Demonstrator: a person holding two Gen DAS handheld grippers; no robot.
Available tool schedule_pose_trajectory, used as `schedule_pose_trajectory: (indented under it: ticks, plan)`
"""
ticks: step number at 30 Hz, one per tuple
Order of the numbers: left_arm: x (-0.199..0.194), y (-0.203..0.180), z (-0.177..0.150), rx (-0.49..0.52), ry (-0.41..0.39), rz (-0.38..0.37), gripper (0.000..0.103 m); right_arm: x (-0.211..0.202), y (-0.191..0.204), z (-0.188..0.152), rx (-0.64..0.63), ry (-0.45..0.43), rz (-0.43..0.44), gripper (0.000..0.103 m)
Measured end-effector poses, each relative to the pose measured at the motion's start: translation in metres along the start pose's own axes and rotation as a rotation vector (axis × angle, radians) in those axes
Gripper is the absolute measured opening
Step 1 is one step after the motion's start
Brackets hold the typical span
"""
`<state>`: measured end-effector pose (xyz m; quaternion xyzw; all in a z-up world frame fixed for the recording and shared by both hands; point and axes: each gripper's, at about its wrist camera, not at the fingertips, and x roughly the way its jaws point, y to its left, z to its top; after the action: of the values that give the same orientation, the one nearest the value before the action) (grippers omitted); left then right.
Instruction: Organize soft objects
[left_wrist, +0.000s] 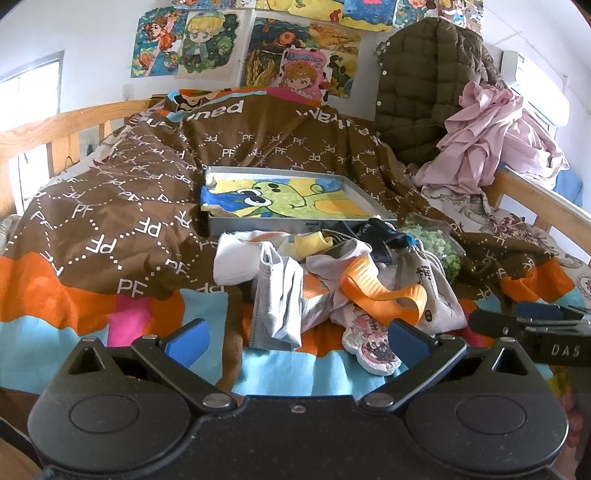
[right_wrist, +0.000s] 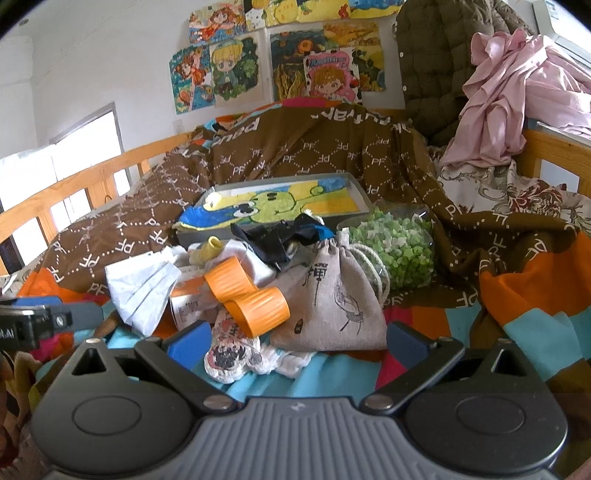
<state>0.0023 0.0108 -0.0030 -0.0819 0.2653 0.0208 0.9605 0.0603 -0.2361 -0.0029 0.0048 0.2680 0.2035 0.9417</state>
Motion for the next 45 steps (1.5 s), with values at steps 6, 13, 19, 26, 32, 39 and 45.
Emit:
schedule_pose_trajectory:
  ticks: [6,13,19,26,32,39,45]
  plan:
    - [0.007,-0.005,0.008,0.038,0.006,0.005,0.102,0.010,-0.002,0.011,0.002,0.037,0.021,0.103]
    - [0.023,-0.009,0.011,0.126,0.020,0.053,0.102,0.025,0.006,0.025,-0.129,0.054,0.067,0.103]
    - [0.036,0.000,0.018,0.121,0.031,0.066,0.102,0.048,0.016,0.028,-0.254,0.085,0.111,0.103]
    - [0.050,0.003,0.021,0.133,0.056,0.059,0.101,0.066,0.032,0.019,-0.347,0.127,0.188,0.099]
    - [0.059,0.002,0.021,0.142,0.082,0.038,0.092,0.082,0.024,0.020,-0.296,0.150,0.164,0.090]
    - [0.064,0.003,0.021,0.134,0.093,0.038,0.076,0.087,0.021,0.022,-0.290,0.132,0.145,0.074]
    - [0.064,0.006,0.022,0.108,0.109,0.047,0.051,0.086,0.028,0.022,-0.316,0.121,0.136,0.058]
